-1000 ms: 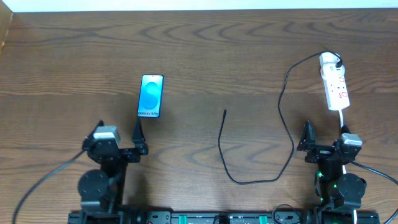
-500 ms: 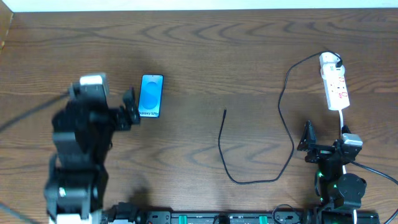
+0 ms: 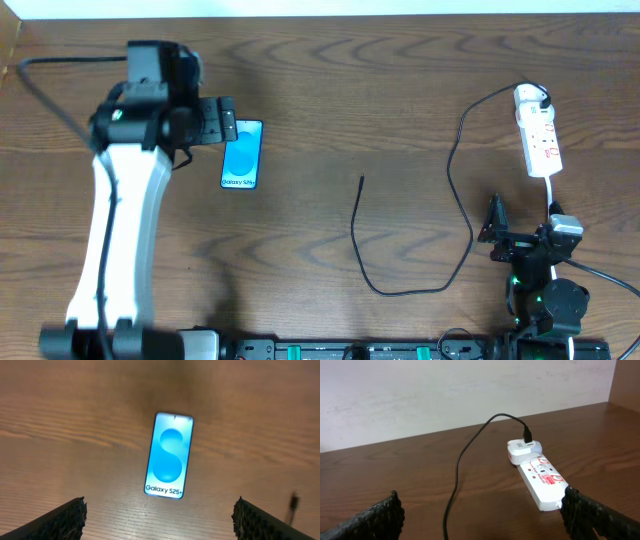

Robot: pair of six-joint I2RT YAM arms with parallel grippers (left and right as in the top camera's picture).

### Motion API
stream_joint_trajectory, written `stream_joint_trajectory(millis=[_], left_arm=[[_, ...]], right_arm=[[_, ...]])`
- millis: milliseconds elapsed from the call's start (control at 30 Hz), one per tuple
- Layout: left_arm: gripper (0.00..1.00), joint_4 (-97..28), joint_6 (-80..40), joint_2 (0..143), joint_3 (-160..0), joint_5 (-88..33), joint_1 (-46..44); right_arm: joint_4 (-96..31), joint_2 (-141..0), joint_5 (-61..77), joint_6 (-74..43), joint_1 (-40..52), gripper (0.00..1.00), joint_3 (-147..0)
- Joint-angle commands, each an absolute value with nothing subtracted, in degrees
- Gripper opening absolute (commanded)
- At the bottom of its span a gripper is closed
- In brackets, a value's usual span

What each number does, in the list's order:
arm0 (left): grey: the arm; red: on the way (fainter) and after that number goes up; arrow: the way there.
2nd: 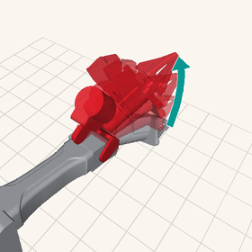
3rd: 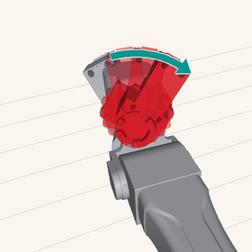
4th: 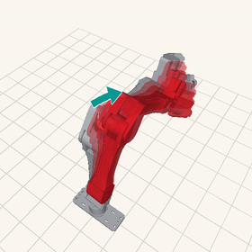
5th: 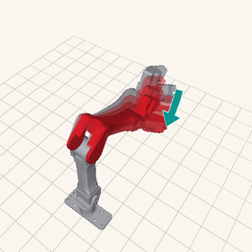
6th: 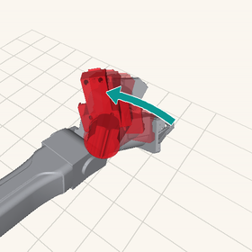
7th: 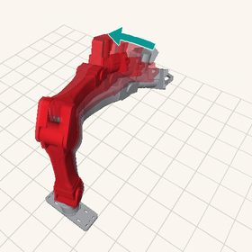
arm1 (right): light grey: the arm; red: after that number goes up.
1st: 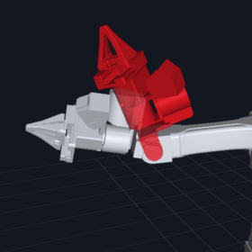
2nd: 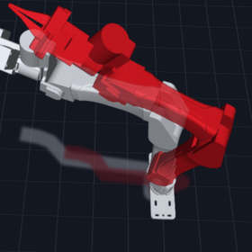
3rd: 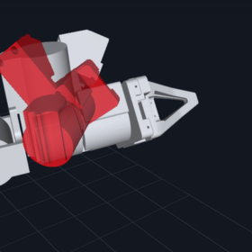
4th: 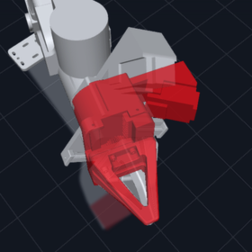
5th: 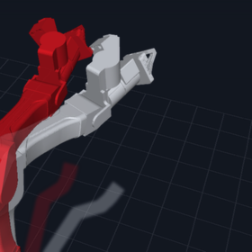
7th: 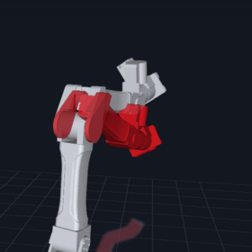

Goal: Plug charger to phone and switch on socket
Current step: 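Move the left gripper forward over the blue phone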

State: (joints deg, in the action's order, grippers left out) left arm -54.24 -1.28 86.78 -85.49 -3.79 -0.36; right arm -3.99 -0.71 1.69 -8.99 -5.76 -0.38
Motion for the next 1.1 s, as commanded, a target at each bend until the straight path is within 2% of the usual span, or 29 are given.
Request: stream_joint_trajectory(millis=[0, 167, 200, 233, 267, 333, 733, 1067], left_arm=[[0.93, -55.05, -1.1, 91.96, -86.98, -4.08, -0.01], [0.93, -56.16, -1.08, 96.47, -86.96, -7.57, -0.01], [0.69, -56.16, -0.95, 96.92, -86.96, -7.51, -0.01], [0.51, -56.1, -0.62, 97.19, -86.96, -7.51, -0.01], [0.49, -55.92, -0.64, 97.47, -86.96, -7.53, -0.01], [0.98, -55.51, -0.64, 97.76, -86.96, -7.53, -0.01], [0.98, -56.86, -0.01, 99.7, -87.15, -6.9, -0.05], [0.98, -56.42, 1.98, 107.44, -88.01, -6.85, -0.08]], right_arm=[[-4.25, -0.38, 1.63, -9.17, -5.56, 0.99, -0.32], [-4.25, -0.38, 1.61, -9.17, -5.56, 0.99, -0.32], [-4.25, -0.38, 1.63, -9.17, -5.56, 0.99, -0.32], [-4.25, -0.38, 1.63, -9.17, -5.56, 0.99, -0.32], [-4.25, -0.38, 1.63, -9.17, -5.56, 0.99, -0.32], [-4.25, -0.38, 1.63, -9.17, -5.56, 0.99, -0.32], [-4.25, -0.38, 1.61, -9.17, -5.56, 0.99, -0.32], [-4.25, -0.38, 1.63, -9.17, -5.56, 0.99, -0.32]])
